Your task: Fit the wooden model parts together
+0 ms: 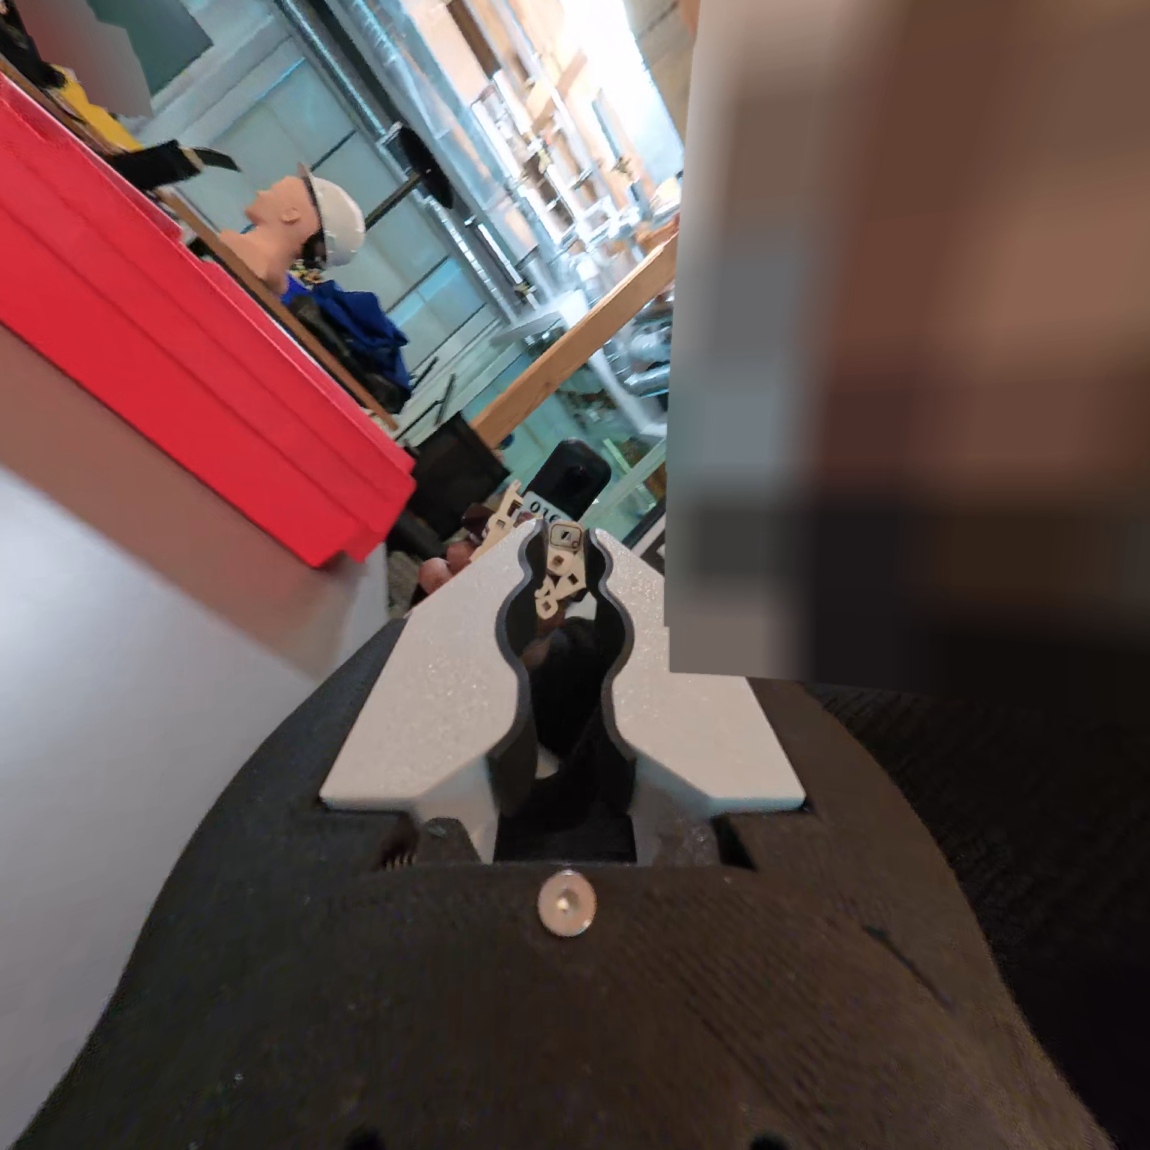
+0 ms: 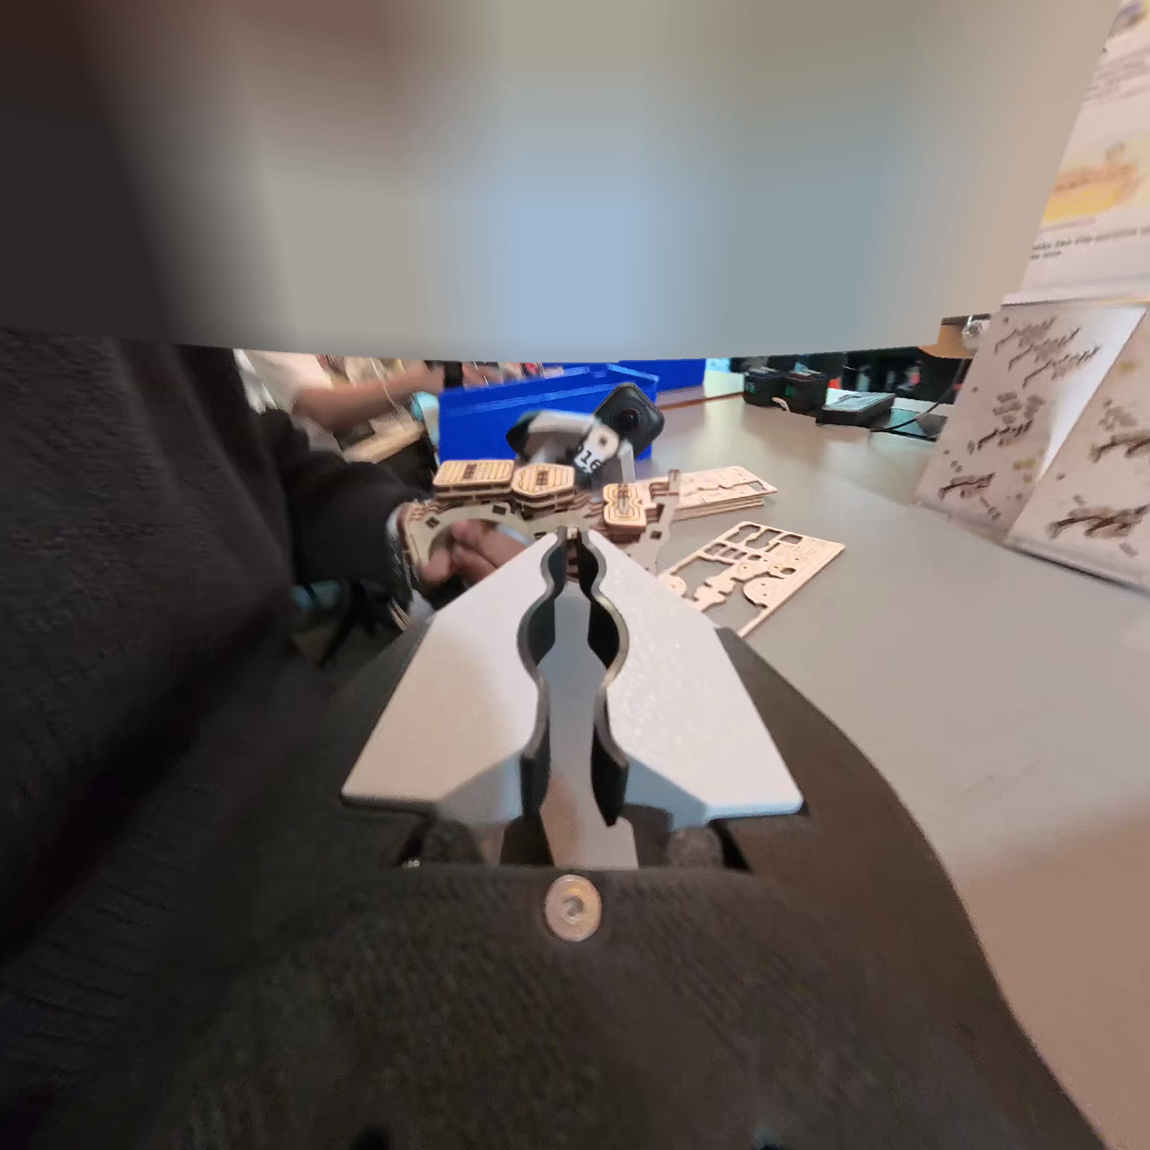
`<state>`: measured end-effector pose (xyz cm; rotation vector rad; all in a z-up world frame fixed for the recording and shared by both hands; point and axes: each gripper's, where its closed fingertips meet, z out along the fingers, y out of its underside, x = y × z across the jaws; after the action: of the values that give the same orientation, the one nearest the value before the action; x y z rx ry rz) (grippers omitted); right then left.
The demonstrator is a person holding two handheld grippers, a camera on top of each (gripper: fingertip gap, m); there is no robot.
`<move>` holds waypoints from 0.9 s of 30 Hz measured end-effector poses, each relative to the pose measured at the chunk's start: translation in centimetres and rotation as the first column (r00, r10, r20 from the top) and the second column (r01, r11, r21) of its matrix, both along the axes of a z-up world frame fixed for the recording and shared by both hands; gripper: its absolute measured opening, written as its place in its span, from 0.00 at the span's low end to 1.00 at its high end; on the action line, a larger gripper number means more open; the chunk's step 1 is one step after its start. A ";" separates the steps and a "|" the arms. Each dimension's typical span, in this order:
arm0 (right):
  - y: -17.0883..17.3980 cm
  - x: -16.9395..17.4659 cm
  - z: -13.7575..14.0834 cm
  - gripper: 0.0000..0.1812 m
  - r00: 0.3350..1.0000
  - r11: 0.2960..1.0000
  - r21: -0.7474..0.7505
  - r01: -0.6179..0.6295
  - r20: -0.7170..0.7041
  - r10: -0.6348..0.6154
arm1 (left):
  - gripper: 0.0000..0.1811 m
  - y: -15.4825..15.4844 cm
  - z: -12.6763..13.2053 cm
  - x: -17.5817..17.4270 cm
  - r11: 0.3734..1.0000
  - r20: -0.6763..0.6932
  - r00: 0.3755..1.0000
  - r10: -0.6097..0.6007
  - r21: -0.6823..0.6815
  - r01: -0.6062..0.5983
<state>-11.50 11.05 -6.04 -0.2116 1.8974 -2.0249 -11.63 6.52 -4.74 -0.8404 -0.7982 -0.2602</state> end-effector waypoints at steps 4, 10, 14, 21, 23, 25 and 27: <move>-1.0 -1.9 -0.5 0.01 0.993 1.000 0.027 0.007 0.115 -0.010 | 0.05 -0.6 0.6 -0.9 0.990 -0.050 0.994 0.098 -0.101 -0.103; -1.4 -1.2 1.6 0.01 0.981 0.999 -0.054 0.003 0.192 0.007 | 0.06 1.5 0.1 1.2 0.945 -0.130 0.989 0.065 -0.310 -0.103; -0.8 0.5 1.4 0.01 0.985 0.999 -0.040 -0.018 0.170 0.025 | 0.06 2.1 0.3 2.7 0.947 -0.148 0.988 0.030 -0.313 -0.076; -0.3 2.7 0.6 0.01 0.992 0.998 0.007 -0.058 0.110 0.056 | 0.05 3.1 -0.2 4.7 0.960 -0.155 0.987 -0.042 -0.280 -0.003; -0.1 2.6 0.3 0.01 0.992 0.998 0.024 -0.056 0.111 0.053 | 0.05 3.2 -0.3 4.5 0.963 -0.150 0.987 -0.048 -0.271 0.006; -0.1 2.5 0.1 0.01 0.996 0.998 0.034 -0.051 0.075 0.049 | 0.05 3.3 -0.6 4.3 0.964 -0.135 0.989 -0.059 -0.264 0.021; -0.1 2.6 0.0 0.01 0.997 0.998 0.037 -0.059 0.060 0.057 | 0.05 3.5 -0.8 4.1 0.964 -0.130 0.989 -0.063 -0.265 0.027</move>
<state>-8.88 10.97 -6.05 -0.1929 1.8713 -1.9341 -7.50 9.98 -5.56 -1.1160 -0.6930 -0.1356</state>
